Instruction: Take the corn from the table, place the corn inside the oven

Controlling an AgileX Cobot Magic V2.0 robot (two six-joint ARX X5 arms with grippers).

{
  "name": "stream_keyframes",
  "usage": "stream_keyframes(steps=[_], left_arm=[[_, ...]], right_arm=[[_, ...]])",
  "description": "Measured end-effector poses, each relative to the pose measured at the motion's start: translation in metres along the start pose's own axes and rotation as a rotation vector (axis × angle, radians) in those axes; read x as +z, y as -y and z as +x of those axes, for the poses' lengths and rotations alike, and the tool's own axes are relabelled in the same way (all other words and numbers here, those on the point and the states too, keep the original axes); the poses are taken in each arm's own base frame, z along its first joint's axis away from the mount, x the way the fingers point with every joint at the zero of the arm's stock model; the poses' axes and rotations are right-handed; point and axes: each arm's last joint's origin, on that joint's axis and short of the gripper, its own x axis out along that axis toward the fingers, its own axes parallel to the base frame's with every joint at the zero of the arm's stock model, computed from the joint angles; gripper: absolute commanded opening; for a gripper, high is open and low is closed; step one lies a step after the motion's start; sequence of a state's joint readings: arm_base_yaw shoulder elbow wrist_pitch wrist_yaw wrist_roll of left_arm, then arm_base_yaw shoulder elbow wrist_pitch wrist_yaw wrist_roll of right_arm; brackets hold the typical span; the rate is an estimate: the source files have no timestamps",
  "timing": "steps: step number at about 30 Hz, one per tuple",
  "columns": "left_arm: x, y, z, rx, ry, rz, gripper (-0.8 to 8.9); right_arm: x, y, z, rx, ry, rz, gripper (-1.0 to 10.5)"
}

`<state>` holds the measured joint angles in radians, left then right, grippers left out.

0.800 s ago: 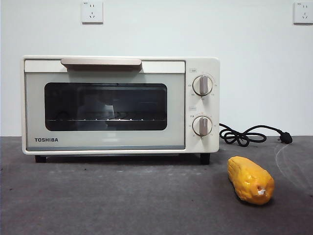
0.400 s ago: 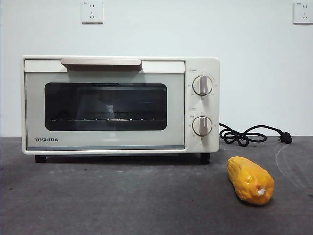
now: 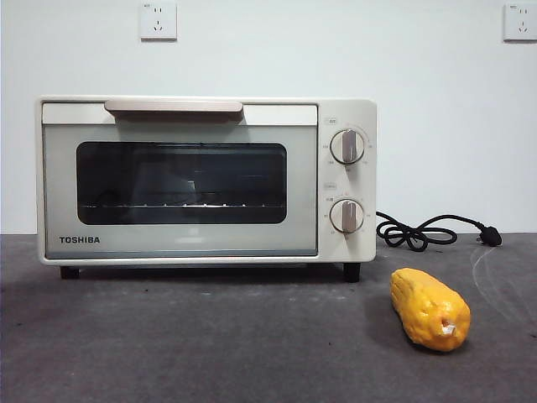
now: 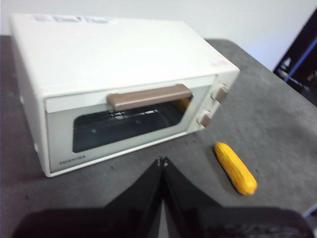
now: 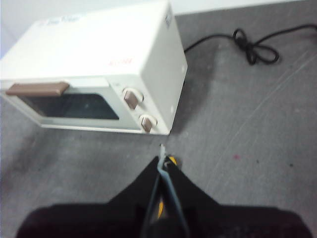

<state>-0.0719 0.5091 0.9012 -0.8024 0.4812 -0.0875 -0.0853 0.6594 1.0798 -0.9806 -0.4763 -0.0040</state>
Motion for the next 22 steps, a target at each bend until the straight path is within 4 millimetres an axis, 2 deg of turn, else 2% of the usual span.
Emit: stream_keyframes(steps=[7,18,19,20,22], left_arm=[[0.0048,0.0044,-0.0034,-0.033,-0.018,0.031,-0.06],[0.0033,0.0059,-0.0029,-0.052,-0.036,0.038,-0.06],[0.0033,0.0059,-0.0029,-0.052,-0.036,0.038,-0.06],[0.0033,0.0059,-0.0029,-0.052,-0.036,0.038,-0.06],[0.0033,0.0059,-0.0029,-0.052,-0.036,0.038,-0.06]], right_arm=[[0.0028,0.0006,0.0011,0.001,-0.064,-0.001,-0.1],[0.0030,0.0009,0.0018,0.002,-0.067,-0.007,0.1],[0.0029,0.0009,0.0017,0.002,-0.067,-0.007,0.3],[0.0030,0.0009,0.0018,0.002,-0.067,-0.007,1.0],[0.0030,0.0009,0.0018,0.002,-0.067,-0.006,2.9]])
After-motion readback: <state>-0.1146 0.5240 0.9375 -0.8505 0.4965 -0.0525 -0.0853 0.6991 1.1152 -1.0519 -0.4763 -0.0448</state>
